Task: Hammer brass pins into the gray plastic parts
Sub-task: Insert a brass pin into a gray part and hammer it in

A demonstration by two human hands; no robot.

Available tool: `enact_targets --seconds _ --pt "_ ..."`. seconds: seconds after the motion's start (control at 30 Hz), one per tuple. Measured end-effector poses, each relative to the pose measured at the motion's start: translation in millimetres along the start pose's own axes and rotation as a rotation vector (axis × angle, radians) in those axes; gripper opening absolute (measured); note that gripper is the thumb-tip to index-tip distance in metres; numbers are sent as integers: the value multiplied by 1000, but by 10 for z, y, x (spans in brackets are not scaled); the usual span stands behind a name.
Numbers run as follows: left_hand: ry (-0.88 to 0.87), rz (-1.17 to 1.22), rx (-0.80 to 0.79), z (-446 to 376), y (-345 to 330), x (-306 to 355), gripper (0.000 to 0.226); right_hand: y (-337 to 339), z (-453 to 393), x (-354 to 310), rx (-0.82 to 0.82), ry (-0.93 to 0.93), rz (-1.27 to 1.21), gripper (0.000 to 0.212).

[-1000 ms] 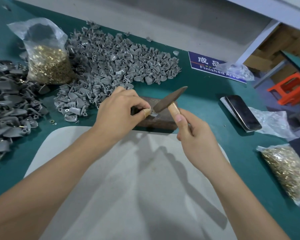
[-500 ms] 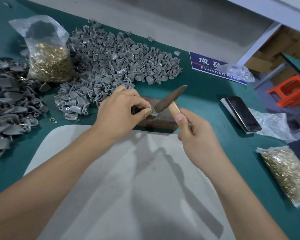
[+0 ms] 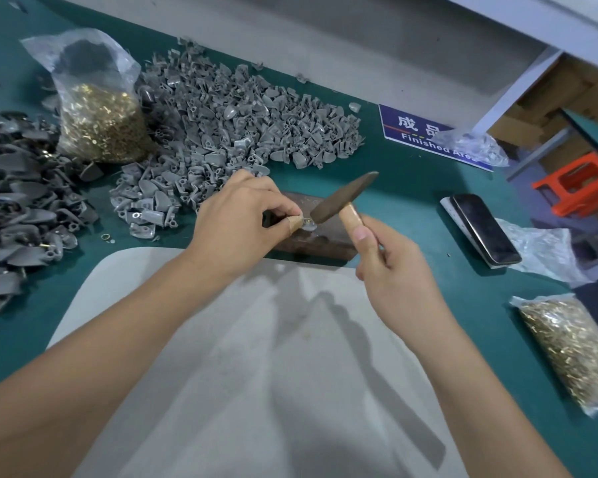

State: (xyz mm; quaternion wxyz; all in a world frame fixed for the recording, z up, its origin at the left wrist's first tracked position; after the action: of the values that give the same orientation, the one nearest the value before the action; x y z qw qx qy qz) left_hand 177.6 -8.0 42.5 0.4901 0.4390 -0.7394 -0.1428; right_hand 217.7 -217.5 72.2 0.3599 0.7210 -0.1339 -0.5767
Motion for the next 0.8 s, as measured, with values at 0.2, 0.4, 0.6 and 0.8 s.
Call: enact_targets --seconds 0.2,0.4,0.6,0.8 --pt "-1 -3 6 -7 -2 2 5 6 43 -53 61 26 -15 28" --pt "-10 1 -9 -3 -4 6 7 65 9 -89 102 45 -20 27" --pt "11 1 -10 -7 -4 3 4 72 27 -51 80 12 50 27" --pt "16 7 -9 3 -7 -1 7 46 16 -48 22 17 96 28"
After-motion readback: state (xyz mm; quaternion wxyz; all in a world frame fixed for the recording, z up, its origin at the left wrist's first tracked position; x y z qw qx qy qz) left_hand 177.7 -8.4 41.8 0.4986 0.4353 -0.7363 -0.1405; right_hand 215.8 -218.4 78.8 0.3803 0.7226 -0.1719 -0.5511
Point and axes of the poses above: each hand's wrist, its own z-axis away from the middle knuckle, its own y-axis out of the back of the hand, x = y × z, the point moved 3 cm from there along -z, towards the middle knuckle, and after that the axes turned 5 degrees about -y, right-handed, at the moved point
